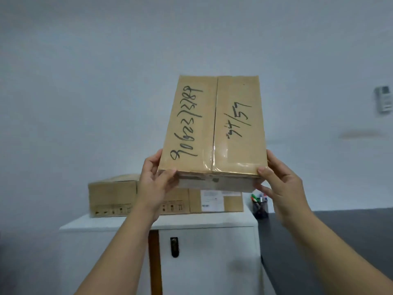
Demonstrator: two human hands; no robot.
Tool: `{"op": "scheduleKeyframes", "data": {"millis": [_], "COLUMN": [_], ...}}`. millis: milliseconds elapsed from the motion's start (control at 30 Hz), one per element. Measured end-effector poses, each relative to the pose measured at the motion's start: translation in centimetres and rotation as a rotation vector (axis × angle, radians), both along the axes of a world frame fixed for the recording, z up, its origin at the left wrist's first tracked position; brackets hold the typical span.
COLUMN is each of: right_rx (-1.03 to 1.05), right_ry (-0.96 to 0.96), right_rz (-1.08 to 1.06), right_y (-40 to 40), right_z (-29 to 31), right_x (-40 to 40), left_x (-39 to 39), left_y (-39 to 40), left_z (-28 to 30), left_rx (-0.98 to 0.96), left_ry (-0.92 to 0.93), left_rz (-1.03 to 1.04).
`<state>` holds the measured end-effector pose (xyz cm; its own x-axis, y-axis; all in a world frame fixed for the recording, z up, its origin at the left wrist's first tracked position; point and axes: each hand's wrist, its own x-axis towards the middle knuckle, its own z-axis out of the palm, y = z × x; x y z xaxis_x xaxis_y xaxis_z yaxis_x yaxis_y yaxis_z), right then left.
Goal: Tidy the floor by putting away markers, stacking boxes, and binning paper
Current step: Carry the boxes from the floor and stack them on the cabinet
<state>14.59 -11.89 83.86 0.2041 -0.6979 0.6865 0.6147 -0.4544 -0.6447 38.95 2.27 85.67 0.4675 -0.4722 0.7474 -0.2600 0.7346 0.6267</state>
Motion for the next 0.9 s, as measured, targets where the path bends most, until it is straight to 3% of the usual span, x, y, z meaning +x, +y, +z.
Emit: {"op": "scheduleKeyframes", "data": {"millis": [167, 533, 700, 767, 900], "right_rx": [-0.020, -0.147, -0.148, -0.219, -0.356], "right_ry": [0.082, 0.286, 0.214, 0.252, 0.507], "right_rz": [0.100, 0.231, 0.194, 0.141, 0.018], "right_y": [0.7, -2.8, -3.9, -4.4, -5.6], "right_z": [1.1, 2.0, 3.3, 3.6, 3.7], "right_x": [9.8, 28.5, 32.8, 33.8, 36.0], "left_x": [7.6, 21.9, 24.4, 25.1, 26.6], "left_y": [3.8, 5.0, 2.3, 0.6, -2.9], "left_z": [-0.8, -3.7, -1.6, -0.5, 0.0], "left_rx": [0.004, 0.050, 0.045, 0.101, 0.300], "left_ry": [0.141, 0.213, 0.087, -0.012, -0.271], "left_rz": [0.065, 0.238, 0.284, 0.471, 0.909]}}
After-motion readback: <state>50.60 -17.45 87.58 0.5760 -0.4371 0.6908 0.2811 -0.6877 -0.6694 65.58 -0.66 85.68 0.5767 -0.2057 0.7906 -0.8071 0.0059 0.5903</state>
